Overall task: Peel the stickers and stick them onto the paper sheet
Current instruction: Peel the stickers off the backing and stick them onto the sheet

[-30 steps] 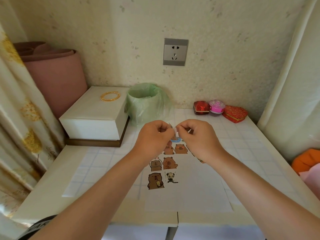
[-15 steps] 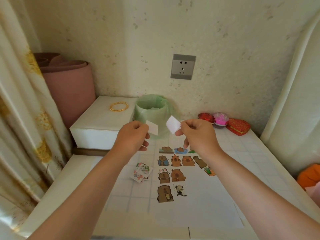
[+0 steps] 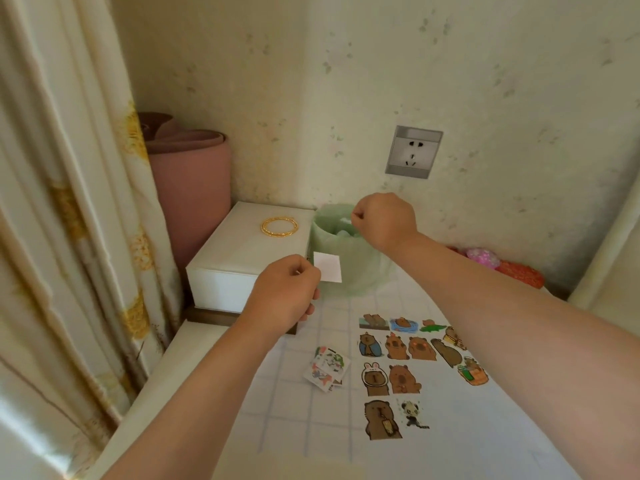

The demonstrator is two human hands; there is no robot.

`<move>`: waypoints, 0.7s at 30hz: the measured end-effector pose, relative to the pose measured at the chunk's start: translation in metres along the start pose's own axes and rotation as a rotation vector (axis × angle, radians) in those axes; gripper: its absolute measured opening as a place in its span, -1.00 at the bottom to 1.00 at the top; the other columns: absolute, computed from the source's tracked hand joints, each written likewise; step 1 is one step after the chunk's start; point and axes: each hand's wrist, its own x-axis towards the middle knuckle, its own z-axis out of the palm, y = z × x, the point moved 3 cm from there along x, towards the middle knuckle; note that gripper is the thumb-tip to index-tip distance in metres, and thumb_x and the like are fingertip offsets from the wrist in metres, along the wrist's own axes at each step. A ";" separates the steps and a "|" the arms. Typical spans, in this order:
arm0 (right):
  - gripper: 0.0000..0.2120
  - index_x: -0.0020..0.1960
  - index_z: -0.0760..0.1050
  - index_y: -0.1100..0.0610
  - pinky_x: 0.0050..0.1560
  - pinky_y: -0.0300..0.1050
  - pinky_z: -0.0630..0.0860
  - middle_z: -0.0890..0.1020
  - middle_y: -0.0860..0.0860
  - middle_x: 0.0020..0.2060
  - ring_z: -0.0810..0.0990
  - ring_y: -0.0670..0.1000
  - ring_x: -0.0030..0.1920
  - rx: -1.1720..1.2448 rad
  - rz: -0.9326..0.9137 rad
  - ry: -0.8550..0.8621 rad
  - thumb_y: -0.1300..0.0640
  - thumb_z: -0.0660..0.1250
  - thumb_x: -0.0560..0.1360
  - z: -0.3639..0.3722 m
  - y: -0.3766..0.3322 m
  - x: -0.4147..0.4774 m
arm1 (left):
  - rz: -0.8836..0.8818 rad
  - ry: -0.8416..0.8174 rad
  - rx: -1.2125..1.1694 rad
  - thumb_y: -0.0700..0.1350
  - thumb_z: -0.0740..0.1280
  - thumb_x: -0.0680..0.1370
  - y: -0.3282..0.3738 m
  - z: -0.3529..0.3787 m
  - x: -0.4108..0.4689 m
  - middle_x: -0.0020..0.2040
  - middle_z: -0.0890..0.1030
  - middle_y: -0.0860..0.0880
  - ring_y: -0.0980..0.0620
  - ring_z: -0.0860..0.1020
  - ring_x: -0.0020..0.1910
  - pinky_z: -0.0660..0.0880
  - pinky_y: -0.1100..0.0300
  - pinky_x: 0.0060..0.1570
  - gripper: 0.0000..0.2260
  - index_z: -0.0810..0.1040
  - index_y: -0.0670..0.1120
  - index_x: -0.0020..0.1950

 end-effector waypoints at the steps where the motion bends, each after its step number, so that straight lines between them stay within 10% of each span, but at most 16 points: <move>1: -0.81 -0.27 0.61 0.19 -0.42 -0.19 0.31 0.57 0.07 -0.41 0.51 0.08 -0.37 -0.021 0.001 -0.011 0.16 0.30 0.47 0.003 0.000 0.002 | 0.003 -0.005 0.004 -0.16 0.20 0.54 0.000 -0.001 0.000 -0.29 0.61 -0.02 0.03 0.53 -0.39 0.57 0.12 -0.24 -0.85 0.54 -0.10 -0.14; 8: -0.80 0.06 0.69 0.04 0.00 -0.08 0.59 0.72 -0.06 0.02 0.66 -0.06 -0.02 0.284 -0.109 0.123 0.18 0.31 0.56 -0.009 -0.007 -0.034 | -0.071 -0.055 -0.075 -0.16 0.20 0.54 -0.003 0.004 -0.003 -0.34 0.60 0.02 0.02 0.51 -0.42 0.49 0.11 -0.25 -0.85 0.53 -0.09 -0.17; 12: -0.81 0.08 0.66 0.00 -0.17 -0.35 0.40 0.65 -0.13 0.02 0.48 -0.39 -0.28 0.411 -0.319 0.135 0.16 0.37 0.51 -0.028 -0.018 -0.096 | -0.154 -0.103 -0.165 -0.20 0.19 0.56 -0.001 0.014 -0.010 -0.32 0.57 -0.05 0.01 0.49 -0.44 0.45 0.21 -0.40 -0.87 0.52 -0.14 -0.12; 21: -0.90 -0.07 0.67 -0.08 -0.32 -0.30 0.36 0.59 -0.19 -0.06 0.36 -0.21 -0.33 0.305 -0.383 0.177 -0.02 0.53 0.42 -0.028 0.002 -0.172 | -0.330 -0.215 -0.320 -0.26 0.19 0.54 -0.008 0.043 -0.041 -0.39 0.48 -0.08 0.00 0.45 -0.49 0.41 0.22 -0.45 -0.88 0.45 -0.19 -0.19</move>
